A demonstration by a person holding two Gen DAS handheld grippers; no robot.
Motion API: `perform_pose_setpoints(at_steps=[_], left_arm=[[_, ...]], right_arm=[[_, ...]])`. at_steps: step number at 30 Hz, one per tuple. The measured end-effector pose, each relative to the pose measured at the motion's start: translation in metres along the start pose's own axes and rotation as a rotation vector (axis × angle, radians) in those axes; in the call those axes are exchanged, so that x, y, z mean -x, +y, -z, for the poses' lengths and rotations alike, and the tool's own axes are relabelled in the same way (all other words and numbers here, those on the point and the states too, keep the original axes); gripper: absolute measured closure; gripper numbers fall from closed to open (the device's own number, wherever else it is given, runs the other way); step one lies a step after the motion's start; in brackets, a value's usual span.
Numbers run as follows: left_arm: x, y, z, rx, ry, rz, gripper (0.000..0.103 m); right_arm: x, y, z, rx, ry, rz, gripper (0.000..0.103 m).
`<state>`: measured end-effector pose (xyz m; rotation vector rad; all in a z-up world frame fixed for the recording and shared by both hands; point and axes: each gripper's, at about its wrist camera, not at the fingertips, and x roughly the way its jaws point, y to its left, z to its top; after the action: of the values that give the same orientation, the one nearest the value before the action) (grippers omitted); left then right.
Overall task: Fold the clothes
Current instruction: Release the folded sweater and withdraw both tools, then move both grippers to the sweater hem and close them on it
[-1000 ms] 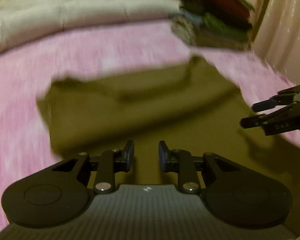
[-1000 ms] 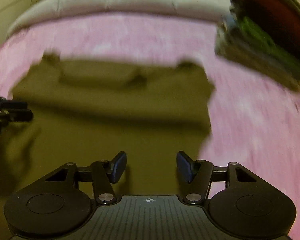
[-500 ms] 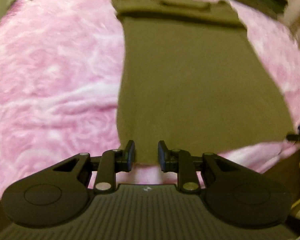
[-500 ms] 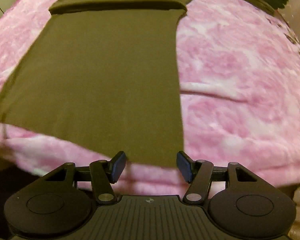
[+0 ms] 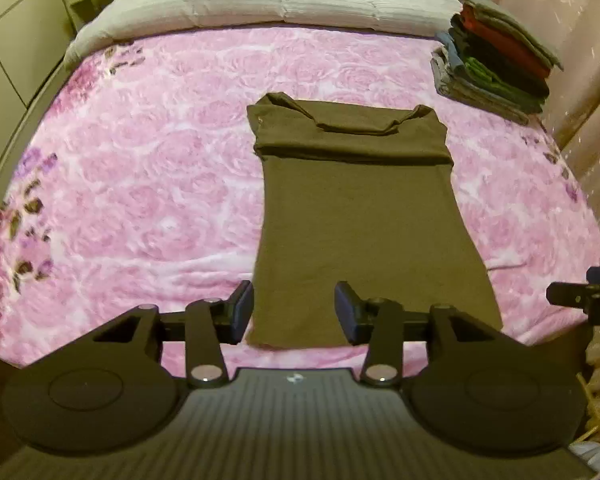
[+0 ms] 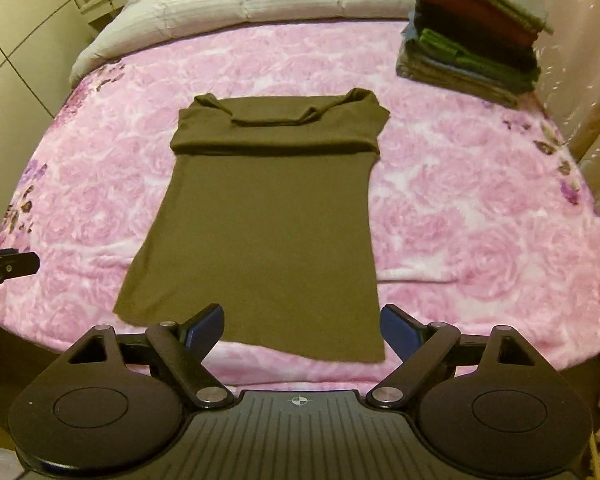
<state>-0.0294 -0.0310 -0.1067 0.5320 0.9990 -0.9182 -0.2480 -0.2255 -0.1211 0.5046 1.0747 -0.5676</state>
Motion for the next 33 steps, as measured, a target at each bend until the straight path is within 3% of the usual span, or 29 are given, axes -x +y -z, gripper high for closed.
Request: perform_pose_setpoints(at_steps=[16, 33], left_arm=[[0.021, 0.028, 0.017, -0.103, -0.013, 0.065, 0.062], [-0.002, -0.005, 0.015, -0.038, 0.022, 0.039, 0.062]], right_arm=[[0.030, 0.051, 0.023, -0.073, -0.089, 0.057, 0.015], [0.015, 0.014, 0.003, 0.000, -0.055, 0.033, 0.015]])
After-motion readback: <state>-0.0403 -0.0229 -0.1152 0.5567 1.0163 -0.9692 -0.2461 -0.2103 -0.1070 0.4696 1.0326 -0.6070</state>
